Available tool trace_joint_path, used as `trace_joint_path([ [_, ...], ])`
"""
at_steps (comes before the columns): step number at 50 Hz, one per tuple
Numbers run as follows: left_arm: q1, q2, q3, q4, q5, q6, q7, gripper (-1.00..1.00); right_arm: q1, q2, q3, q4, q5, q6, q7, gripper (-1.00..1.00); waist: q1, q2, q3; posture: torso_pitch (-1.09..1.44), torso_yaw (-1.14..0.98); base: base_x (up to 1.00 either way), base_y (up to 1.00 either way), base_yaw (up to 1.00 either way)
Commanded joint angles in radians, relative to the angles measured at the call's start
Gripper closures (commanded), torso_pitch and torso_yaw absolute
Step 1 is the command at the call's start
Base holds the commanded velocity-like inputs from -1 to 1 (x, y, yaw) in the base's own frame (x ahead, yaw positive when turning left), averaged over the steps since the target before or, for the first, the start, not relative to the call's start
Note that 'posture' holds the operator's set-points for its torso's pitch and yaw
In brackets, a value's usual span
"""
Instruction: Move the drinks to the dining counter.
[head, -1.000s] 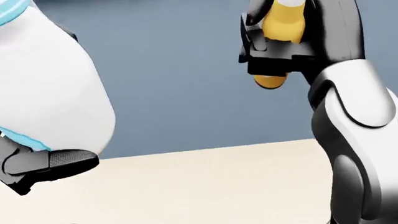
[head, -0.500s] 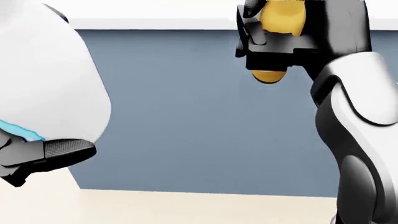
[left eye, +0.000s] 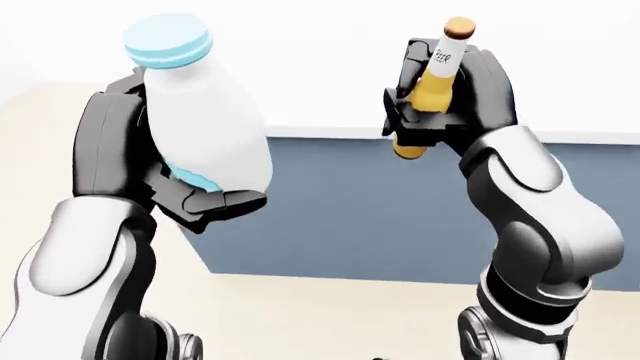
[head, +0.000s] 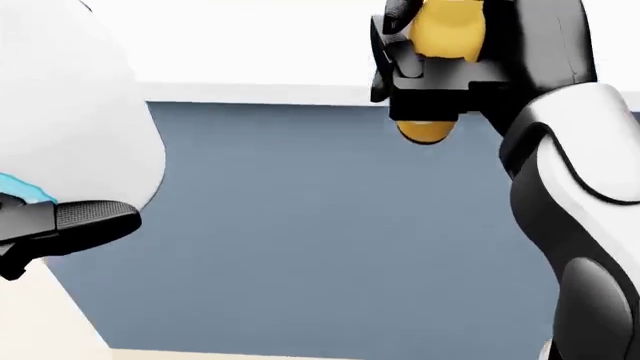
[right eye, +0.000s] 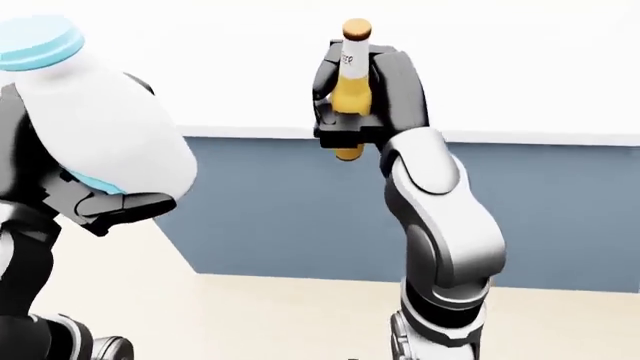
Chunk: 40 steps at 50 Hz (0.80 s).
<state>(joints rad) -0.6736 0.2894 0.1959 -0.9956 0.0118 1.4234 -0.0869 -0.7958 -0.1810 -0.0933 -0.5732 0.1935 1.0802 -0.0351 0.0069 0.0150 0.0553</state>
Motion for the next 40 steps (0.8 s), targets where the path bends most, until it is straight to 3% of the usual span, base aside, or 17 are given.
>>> trace_joint_path([
  [1,-0.046,0.011,0.003,-0.022,0.002,-0.033,0.003,1.0,-0.047,-0.015,-0.028,-0.056,-0.002,-0.06,-0.017,1.0,-0.001,0.004,-0.021,0.0,0.0,0.27,0.0,0.0],
  [4,-0.062,0.015,-0.004,-0.015,0.003,-0.026,0.004,1.0,-0.047,-0.02,-0.034,-0.071,0.009,-0.048,-0.023,1.0,0.007,-0.05,-0.041,0.0,0.0,0.27,0.0,0.0],
  [5,-0.067,0.015,-0.012,-0.003,0.004,-0.03,0.004,1.0,-0.041,-0.02,-0.036,-0.078,0.014,-0.047,-0.026,1.0,0.006,-0.044,-0.044,0.0,0.0,0.27,0.0,0.0],
  [7,-0.078,0.016,-0.016,0.01,0.007,-0.032,0.005,1.0,-0.035,-0.027,-0.045,-0.09,0.024,-0.042,-0.028,1.0,0.006,-0.069,-0.013,0.0,0.0,0.28,0.0,0.0],
  [10,-0.108,0.018,-0.029,0.014,0.011,-0.013,0.006,1.0,-0.03,-0.046,-0.069,-0.103,0.047,-0.032,-0.034,1.0,-0.004,-0.057,-0.026,0.0,0.0,0.27,0.0,0.0],
  [13,-0.13,0.014,-0.043,0.01,0.017,0.005,0.009,1.0,-0.032,-0.056,-0.071,-0.103,0.06,-0.031,-0.051,1.0,-0.008,-0.041,0.004,0.0,0.0,0.19,0.0,0.0],
  [15,-0.135,0.016,-0.045,0.008,0.02,0.01,0.005,1.0,-0.033,-0.059,-0.076,-0.107,0.073,-0.027,-0.056,1.0,-0.014,-0.039,0.002,0.0,0.0,0.0,0.0,0.0],
  [18,-0.144,0.018,-0.044,0.006,0.024,0.019,0.0,1.0,-0.036,-0.064,-0.079,-0.115,0.089,-0.021,-0.067,1.0,-0.018,0.021,-0.013,0.0,0.0,0.0,0.0,0.0],
  [19,-0.145,0.017,-0.042,0.008,0.025,0.015,-0.002,1.0,-0.035,-0.065,-0.077,-0.115,0.091,-0.023,-0.07,1.0,-0.024,-0.005,-0.011,0.0,0.0,0.0,0.0,0.0],
  [24,-0.142,0.014,-0.044,0.005,0.03,0.013,-0.003,1.0,-0.038,-0.068,-0.077,-0.116,0.105,-0.019,-0.081,1.0,-0.018,-0.007,-0.015,0.0,0.0,0.0,0.0,0.0],
  [25,-0.139,0.013,-0.045,0.004,0.031,0.012,-0.003,1.0,-0.037,-0.069,-0.077,-0.115,0.107,-0.02,-0.084,1.0,-0.014,0.005,-0.051,0.0,0.0,0.19,0.0,0.0],
  [28,-0.136,0.011,-0.044,0.004,0.033,0.008,-0.005,1.0,-0.029,-0.07,-0.075,-0.115,0.112,-0.028,-0.088,1.0,0.008,0.016,0.002,0.0,0.0,0.45,0.0,0.0],
  [29,-0.132,0.011,-0.045,0.003,0.034,0.005,-0.005,1.0,-0.027,-0.069,-0.073,-0.113,0.112,-0.031,-0.089,1.0,0.011,0.015,0.001,0.0,0.0,0.54,0.0,0.0],
  [34,-0.119,0.006,-0.045,0.001,0.038,-0.004,-0.007,1.0,-0.02,-0.069,-0.069,-0.112,0.115,-0.042,-0.094,1.0,0.025,-0.022,0.005,0.0,0.0,0.54,0.0,0.0],
  [37,-0.117,0.005,-0.044,-0.002,0.04,-0.002,-0.009,1.0,-0.022,-0.069,-0.065,-0.107,0.113,-0.042,-0.099,1.0,0.014,-0.116,-0.018,0.0,0.0,0.3,0.0,0.0],
  [38,-0.114,0.004,-0.044,0.0,0.041,-0.007,-0.009,1.0,-0.021,-0.069,-0.062,-0.104,0.111,-0.045,-0.1,1.0,0.014,-0.075,-0.008,0.0,0.0,0.0,0.0,0.0],
  [40,-0.113,0.003,-0.043,0.004,0.042,-0.012,-0.01,1.0,-0.021,-0.067,-0.062,-0.103,0.111,-0.047,-0.1,1.0,0.014,-0.089,0.001,0.0,0.0,0.0,0.0,0.0],
])
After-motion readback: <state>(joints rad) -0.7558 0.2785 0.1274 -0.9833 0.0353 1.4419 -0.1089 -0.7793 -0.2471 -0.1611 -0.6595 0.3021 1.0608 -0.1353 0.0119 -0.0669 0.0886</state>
